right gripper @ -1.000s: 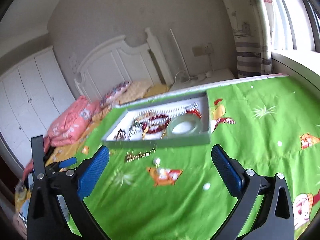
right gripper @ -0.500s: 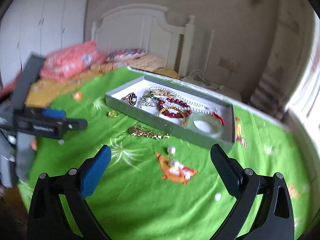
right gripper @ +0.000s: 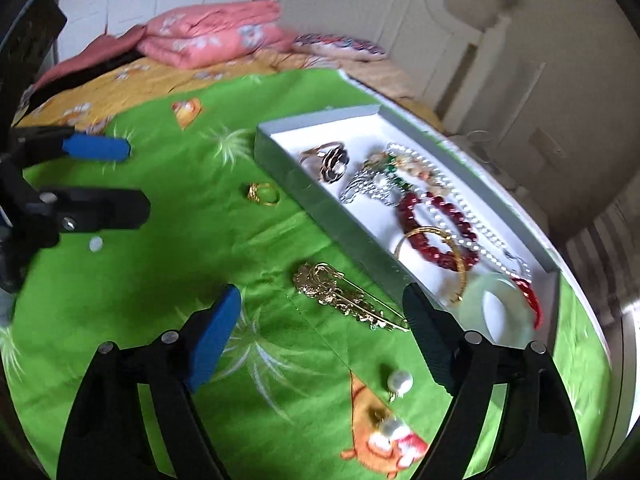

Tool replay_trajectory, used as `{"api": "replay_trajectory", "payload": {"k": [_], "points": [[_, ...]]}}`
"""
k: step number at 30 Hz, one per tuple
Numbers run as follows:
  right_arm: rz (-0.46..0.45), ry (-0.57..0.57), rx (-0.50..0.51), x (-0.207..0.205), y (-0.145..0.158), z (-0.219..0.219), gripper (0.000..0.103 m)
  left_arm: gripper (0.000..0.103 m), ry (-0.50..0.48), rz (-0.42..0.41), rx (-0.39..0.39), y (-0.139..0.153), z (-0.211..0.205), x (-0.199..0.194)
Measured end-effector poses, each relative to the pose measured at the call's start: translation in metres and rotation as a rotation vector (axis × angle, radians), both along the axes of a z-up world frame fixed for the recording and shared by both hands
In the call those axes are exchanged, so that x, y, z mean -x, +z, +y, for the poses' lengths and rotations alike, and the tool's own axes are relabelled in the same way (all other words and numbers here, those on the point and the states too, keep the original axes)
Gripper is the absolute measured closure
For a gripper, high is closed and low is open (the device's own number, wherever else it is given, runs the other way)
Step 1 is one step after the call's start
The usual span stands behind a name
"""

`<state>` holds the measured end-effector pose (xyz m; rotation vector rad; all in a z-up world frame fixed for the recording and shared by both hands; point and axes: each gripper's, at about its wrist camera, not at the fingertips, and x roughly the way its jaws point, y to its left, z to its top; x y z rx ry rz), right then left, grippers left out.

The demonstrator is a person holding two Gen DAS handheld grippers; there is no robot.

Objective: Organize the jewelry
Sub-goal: 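Withdraw the left tool while the right reaches the gold safety-pin brooch, then grasp the gold safety-pin brooch with the right tool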

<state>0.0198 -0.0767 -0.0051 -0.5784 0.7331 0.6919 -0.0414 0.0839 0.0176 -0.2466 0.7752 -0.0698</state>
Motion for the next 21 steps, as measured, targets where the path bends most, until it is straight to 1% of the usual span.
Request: {"api": "replay_trajectory", "payload": {"k": [3,6,9,11,12,14,18,19,21], "points": [[0.048,0.021,-0.032,-0.009,-0.001,-0.003,0.023,0.002,-0.004,0.003,0.002,0.000,0.000,-0.001],[0.069,0.038,-0.042,-0.012,0.000,-0.004,0.024,0.002,-0.006,0.008,0.005,-0.001,-0.001,-0.002],[0.134,0.025,-0.081,-0.020,-0.002,-0.008,0.025,0.002,-0.007,0.008,0.009,-0.001,0.000,-0.002],[0.163,0.013,-0.105,-0.023,-0.002,-0.011,0.035,0.002,-0.008,0.011,0.011,-0.002,0.000,-0.002],[0.162,0.007,-0.109,-0.023,-0.002,-0.011,0.038,0.002,-0.008,0.011,0.011,-0.002,0.000,-0.002],[0.155,-0.001,-0.109,-0.024,0.000,-0.013,0.054,0.002,-0.007,0.011,0.012,-0.002,0.000,-0.003],[0.187,-0.018,-0.109,-0.019,0.004,-0.014,0.056,0.002,-0.006,0.012,0.015,-0.003,0.000,-0.003],[0.233,-0.031,-0.149,-0.019,0.006,-0.017,0.056,0.002,-0.006,0.012,0.016,-0.003,0.000,-0.003],[0.393,-0.069,-0.307,-0.027,0.012,-0.030,0.067,0.002,-0.006,0.012,0.016,-0.003,-0.001,-0.003]]}}
